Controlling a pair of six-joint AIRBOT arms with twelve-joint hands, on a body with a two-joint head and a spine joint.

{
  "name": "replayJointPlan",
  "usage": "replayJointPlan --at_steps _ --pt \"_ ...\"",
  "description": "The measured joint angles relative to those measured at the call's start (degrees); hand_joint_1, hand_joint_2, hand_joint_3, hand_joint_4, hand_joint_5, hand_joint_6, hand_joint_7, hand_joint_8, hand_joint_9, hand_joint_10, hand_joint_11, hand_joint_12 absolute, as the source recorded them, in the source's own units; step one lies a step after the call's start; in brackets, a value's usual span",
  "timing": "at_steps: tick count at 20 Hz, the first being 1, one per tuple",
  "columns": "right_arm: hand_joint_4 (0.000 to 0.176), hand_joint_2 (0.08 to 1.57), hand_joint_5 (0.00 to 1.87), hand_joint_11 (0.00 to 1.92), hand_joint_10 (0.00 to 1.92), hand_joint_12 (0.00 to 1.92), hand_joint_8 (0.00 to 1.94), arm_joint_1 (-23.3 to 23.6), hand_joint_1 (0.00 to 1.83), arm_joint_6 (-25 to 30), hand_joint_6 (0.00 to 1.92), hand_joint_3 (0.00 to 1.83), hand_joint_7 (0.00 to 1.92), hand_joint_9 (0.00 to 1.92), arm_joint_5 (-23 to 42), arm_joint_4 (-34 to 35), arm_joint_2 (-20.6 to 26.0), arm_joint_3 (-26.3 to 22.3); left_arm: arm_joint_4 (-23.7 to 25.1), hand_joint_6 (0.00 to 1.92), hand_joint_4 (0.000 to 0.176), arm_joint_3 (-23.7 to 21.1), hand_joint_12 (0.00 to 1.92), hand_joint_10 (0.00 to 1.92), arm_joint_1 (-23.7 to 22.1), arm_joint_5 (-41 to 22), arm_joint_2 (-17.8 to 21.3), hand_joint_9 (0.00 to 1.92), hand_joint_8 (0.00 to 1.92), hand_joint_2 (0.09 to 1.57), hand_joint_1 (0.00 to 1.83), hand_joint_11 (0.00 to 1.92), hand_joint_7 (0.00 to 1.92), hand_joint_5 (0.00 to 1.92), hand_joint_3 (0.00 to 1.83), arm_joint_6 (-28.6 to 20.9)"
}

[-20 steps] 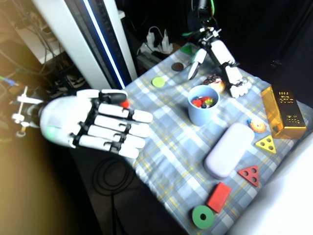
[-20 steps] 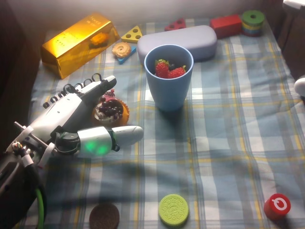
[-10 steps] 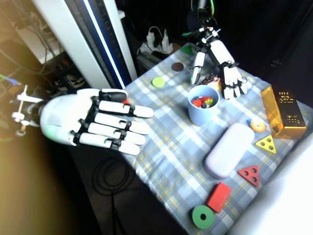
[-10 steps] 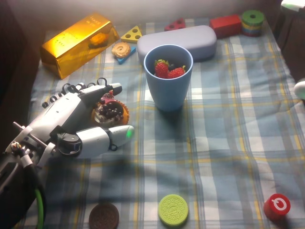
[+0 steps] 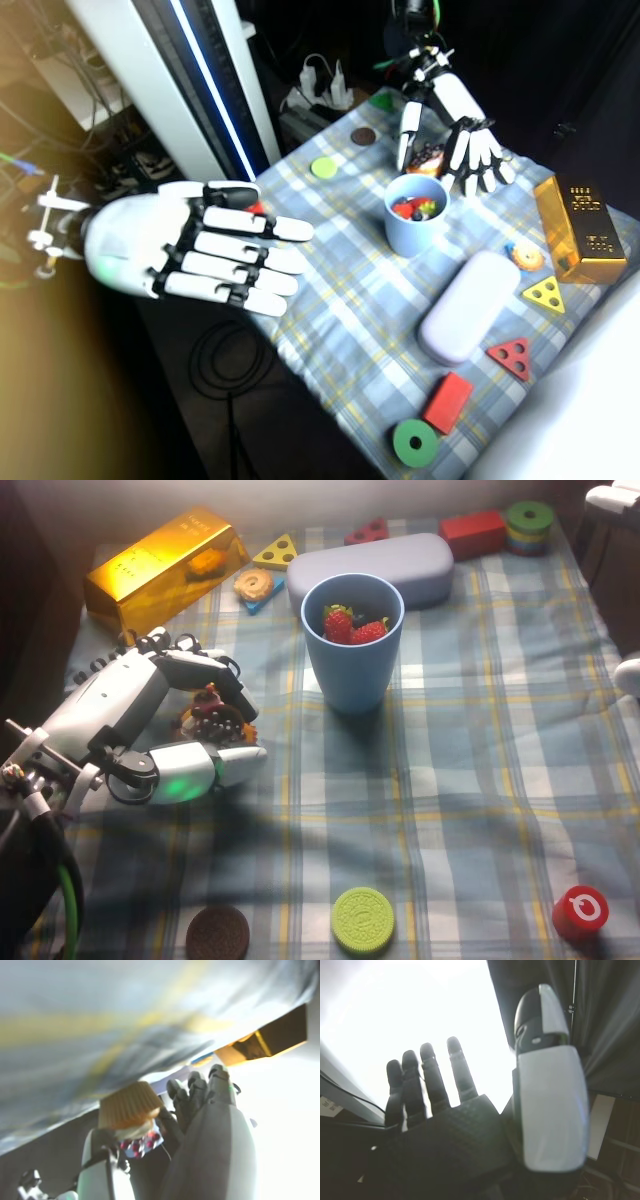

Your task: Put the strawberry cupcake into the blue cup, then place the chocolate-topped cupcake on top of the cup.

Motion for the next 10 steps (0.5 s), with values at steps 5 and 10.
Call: replayJointPlan --at_steps 5,10 --pt "0.073 1.02 0.12 0.00 0.00 0.49 0.00 0.0 0.19 0.0 0.00 0.00 0.23 0.20 0.0 0.1 0.0 0.0 -0.1 0.91 0.176 -0.1 0.00 0.00 0.0 -0.5 0.6 0.28 0.00 1.09 1.03 0.00 0.47 1.02 0.00 0.0" --pt "0.068 1.04 0.12 0.00 0.01 0.61 0.00 0.0 0.19 0.0 0.00 0.00 0.25 0.24 0.0 0.1 0.0 0.0 -0.2 0.00 0.098 0.1 0.00 0.00 0.0 -0.1 0.4 0.18 0.00 0.89 0.73 0.00 0.30 0.46 0.00 0.0"
